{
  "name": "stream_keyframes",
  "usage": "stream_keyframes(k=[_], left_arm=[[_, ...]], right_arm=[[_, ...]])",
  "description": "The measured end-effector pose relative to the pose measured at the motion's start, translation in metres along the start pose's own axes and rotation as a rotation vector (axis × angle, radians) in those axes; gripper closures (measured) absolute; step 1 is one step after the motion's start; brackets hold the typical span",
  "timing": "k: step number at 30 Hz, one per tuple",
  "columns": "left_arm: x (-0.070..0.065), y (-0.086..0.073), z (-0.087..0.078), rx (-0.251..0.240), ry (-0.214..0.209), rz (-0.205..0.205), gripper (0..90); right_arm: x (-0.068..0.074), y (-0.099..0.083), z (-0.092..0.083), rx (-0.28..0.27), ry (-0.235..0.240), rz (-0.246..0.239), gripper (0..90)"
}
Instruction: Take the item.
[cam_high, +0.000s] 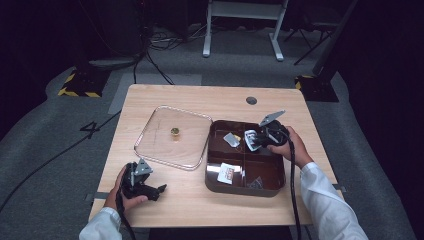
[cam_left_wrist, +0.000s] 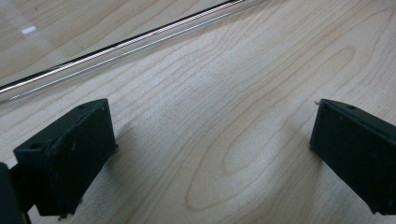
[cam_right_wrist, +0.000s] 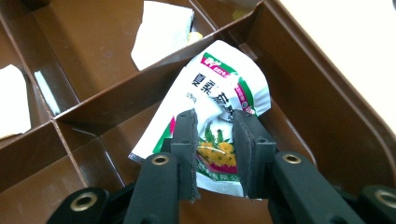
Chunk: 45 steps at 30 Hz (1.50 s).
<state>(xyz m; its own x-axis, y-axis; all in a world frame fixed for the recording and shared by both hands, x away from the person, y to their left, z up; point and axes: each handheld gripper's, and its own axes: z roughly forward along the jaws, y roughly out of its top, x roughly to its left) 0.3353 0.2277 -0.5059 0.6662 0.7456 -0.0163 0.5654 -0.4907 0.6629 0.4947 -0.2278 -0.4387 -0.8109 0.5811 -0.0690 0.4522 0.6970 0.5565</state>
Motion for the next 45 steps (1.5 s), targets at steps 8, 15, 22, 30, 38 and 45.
stream_keyframes(k=[8,15,22,30,38,45], left_arm=[[0.000,0.000,0.000,0.000,0.000,0.000,0.2],[0.000,0.000,0.000,-0.001,-0.001,-0.004,0.2],[0.000,0.000,0.000,0.000,0.000,0.000,0.2],[0.000,0.000,0.000,0.000,0.000,0.000,0.2],[0.000,0.000,0.000,0.000,0.000,0.000,0.2],[0.000,0.000,0.000,0.000,0.000,0.000,0.1]], right_arm=[[0.000,-0.002,-0.010,-0.029,0.018,0.002,71.5],[0.003,-0.003,-0.020,-0.047,0.016,-0.010,71.7],[0.002,-0.006,-0.033,-0.085,0.022,-0.007,71.8],[0.000,-0.013,-0.051,-0.118,0.015,0.000,71.9],[-0.002,-0.026,-0.071,-0.136,-0.008,0.001,71.9],[-0.009,-0.043,-0.083,-0.131,-0.032,0.018,71.9]])
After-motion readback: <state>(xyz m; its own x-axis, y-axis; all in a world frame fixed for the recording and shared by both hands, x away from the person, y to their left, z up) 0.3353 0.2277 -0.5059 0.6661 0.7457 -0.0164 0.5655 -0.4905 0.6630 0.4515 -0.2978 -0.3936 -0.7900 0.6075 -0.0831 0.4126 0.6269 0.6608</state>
